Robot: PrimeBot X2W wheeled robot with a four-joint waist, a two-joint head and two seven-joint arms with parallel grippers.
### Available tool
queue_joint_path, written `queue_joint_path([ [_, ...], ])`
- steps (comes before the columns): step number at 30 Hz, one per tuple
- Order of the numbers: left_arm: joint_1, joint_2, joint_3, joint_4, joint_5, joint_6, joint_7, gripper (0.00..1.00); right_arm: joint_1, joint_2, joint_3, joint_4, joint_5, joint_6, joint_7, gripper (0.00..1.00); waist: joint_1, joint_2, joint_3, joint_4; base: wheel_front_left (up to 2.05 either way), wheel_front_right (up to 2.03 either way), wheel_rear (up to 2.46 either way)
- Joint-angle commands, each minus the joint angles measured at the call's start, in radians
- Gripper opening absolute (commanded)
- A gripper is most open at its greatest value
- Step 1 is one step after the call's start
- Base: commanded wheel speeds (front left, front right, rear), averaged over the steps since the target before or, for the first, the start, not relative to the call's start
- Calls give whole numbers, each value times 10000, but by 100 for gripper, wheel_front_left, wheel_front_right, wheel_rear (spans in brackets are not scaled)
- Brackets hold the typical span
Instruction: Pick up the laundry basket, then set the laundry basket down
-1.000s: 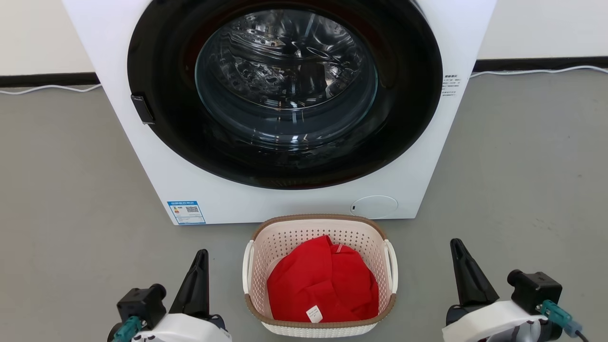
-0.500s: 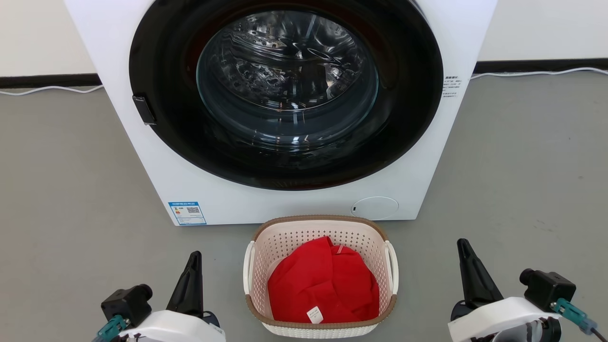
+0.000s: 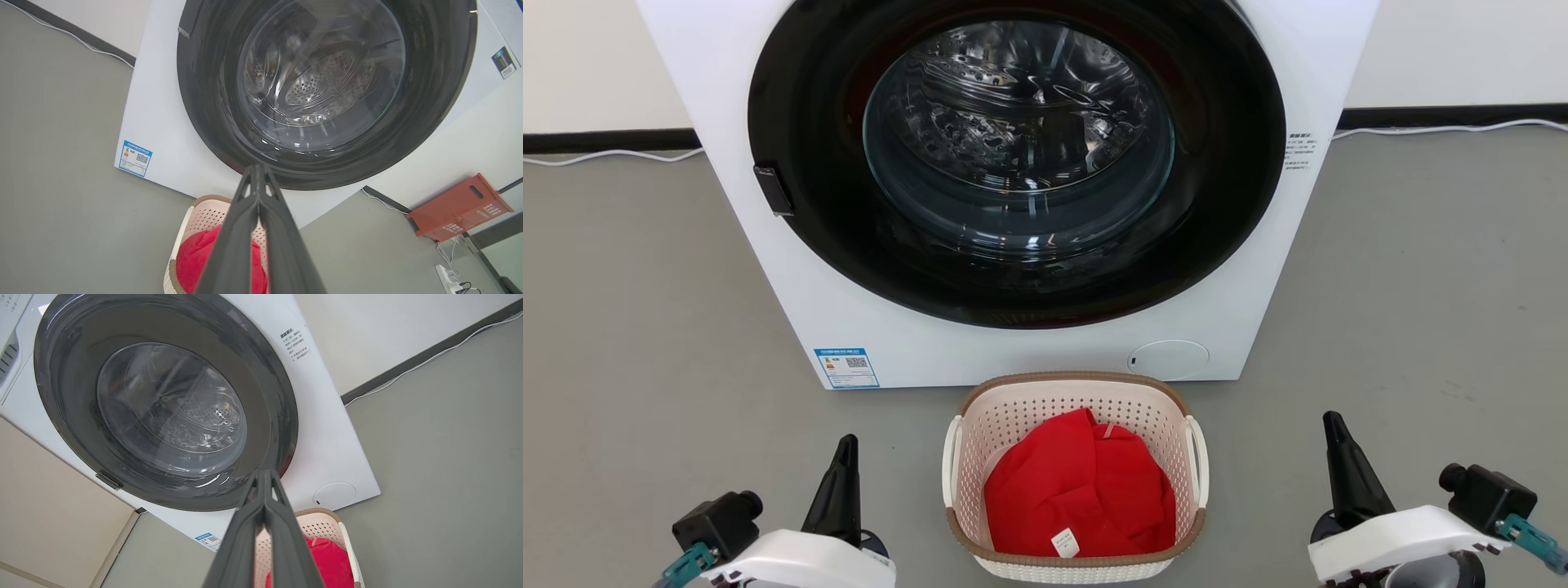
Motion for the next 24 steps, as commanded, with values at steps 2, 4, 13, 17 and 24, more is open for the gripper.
queue_joint_path([
  [2, -448, 55, 176, -215, -405, -130, 100, 0, -368, -58, -13, -292, 406, 20, 90, 0, -2, 0, -6, 4, 0, 0, 0],
  [4, -460, 57, 213, -210, -610, -146, 159, 0, -374, -58, -35, -295, 623, 21, 140, 0, -2, 0, -11, 7, 0, 0, 0],
  [13, -517, 66, 381, -186, -1530, -218, 424, 0, -402, -61, -138, -310, 1598, 27, 364, 0, -2, 0, -35, 22, 0, 0, 0],
  [17, -542, 70, 456, -176, -1940, -250, 542, 0, -414, -61, -185, -317, 2032, 29, 465, 0, -2, 0, -46, 29, 0, 0, 0],
  [24, -586, 77, 587, -158, -2658, -306, 749, 0, -436, -61, -267, -328, 2790, 33, 642, 0, -2, 0, -65, 40, 0, 0, 0],
])
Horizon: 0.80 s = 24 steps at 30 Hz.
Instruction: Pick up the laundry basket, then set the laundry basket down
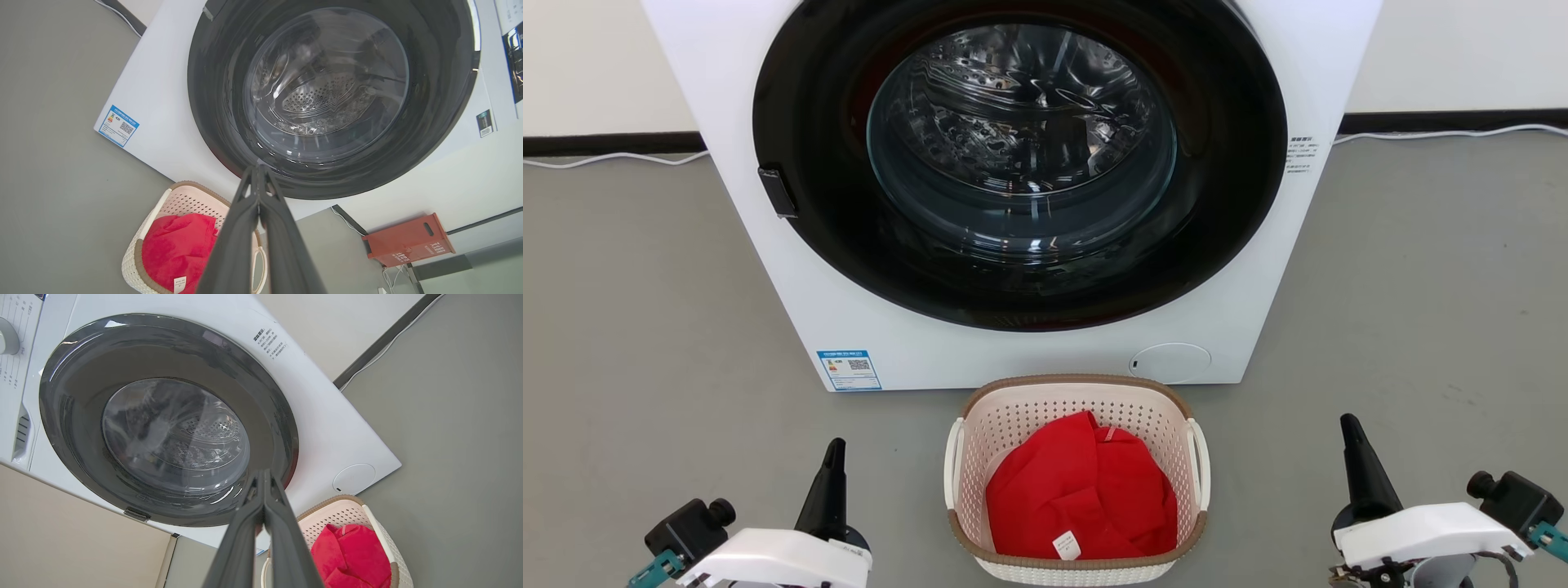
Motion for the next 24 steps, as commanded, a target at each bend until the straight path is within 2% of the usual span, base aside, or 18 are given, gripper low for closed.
queue_joint_path([
  [1, -541, 74, 230, -222, -406, -139, 99, 0, -427, -61, 41, -307, 427, 34, 96, 0, -1, 0, -6, 4, 0, 0, 0],
  [24, -680, 95, 644, -165, -2657, -315, 749, 0, -496, -54, -227, -343, 2800, 47, 658, 0, -1, 0, -65, 41, 0, 0, 0],
])
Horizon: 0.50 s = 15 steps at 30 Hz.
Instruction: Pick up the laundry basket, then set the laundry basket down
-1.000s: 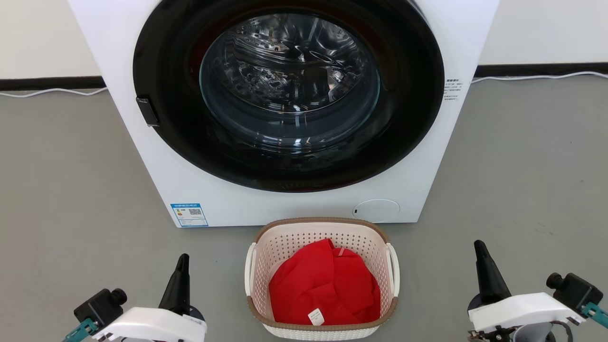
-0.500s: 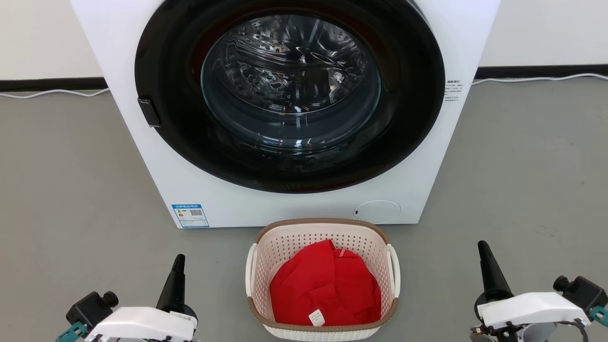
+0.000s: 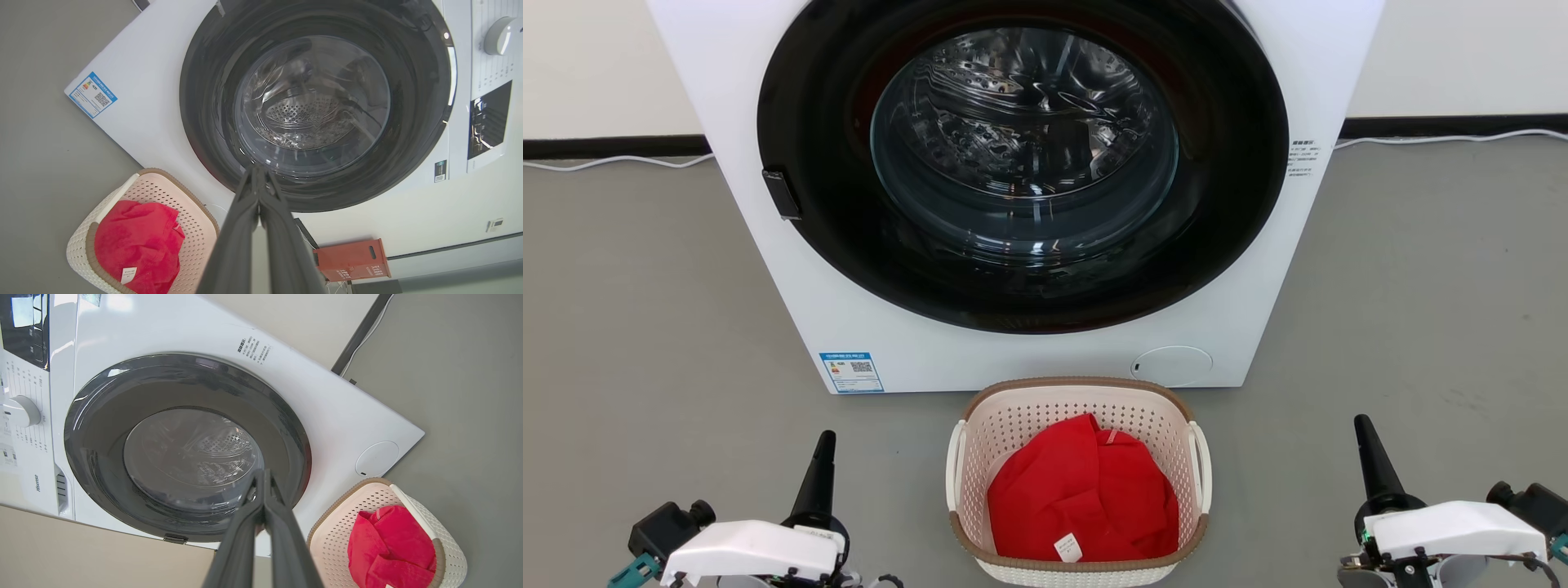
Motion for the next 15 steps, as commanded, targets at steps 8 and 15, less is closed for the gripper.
queue_joint_path([
  [8, -534, 98, 417, -215, -1038, -200, 280, 0, -498, -53, 4, -302, 1093, 51, 295, 0, 0, -1, -23, 15, 0, 0, 0],
  [15, -578, 105, 549, -197, -1755, -256, 488, 0, -521, -49, -84, -313, 1847, 55, 476, 0, 0, -1, -41, 26, 0, 0, 0],
])
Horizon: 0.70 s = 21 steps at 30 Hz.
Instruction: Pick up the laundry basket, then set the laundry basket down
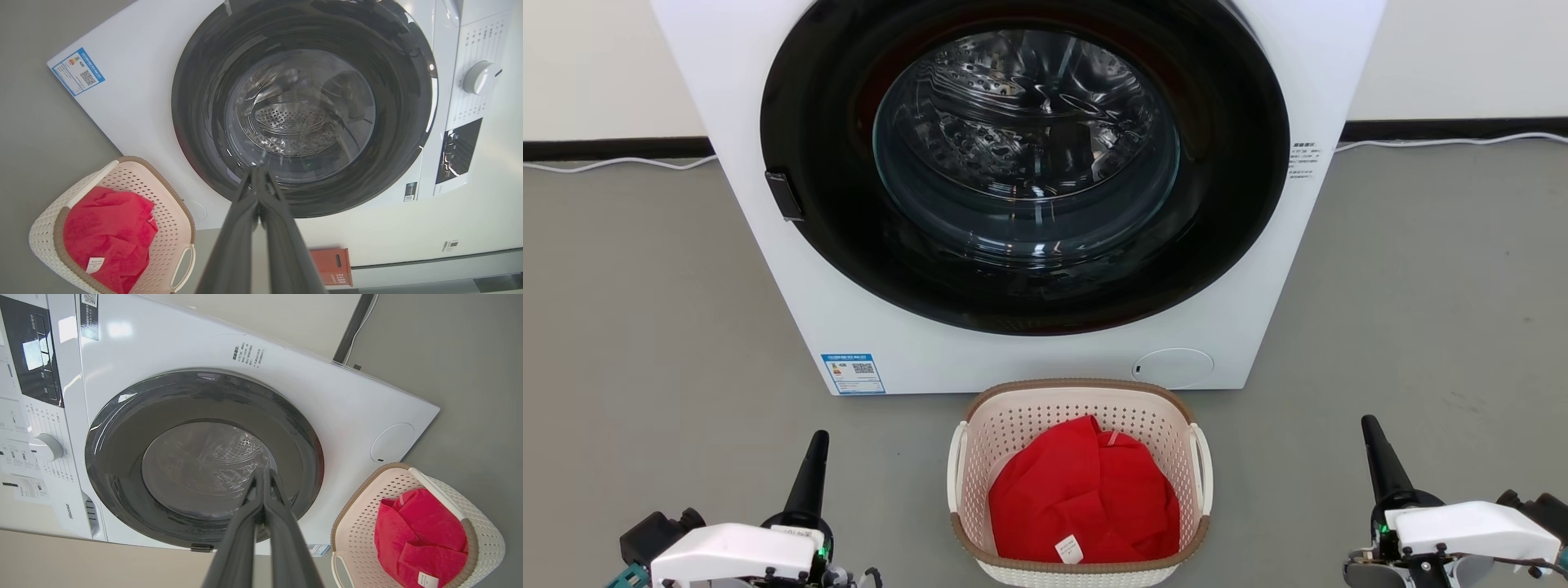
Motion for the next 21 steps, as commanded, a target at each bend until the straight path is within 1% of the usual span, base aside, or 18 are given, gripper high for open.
queue_joint_path([
  [1, -579, 105, 302, -216, -351, -100, 98, 0, -517, -48, 117, -287, 351, 57, 131, 0, 0, 0, -5, 3, 0, 0, 0],
  [21, -699, 122, 660, -167, -2294, -251, 660, 0, -578, -36, -123, -318, 2392, 68, 624, 0, 0, 0, -55, 34, 0, 0, 0],
])
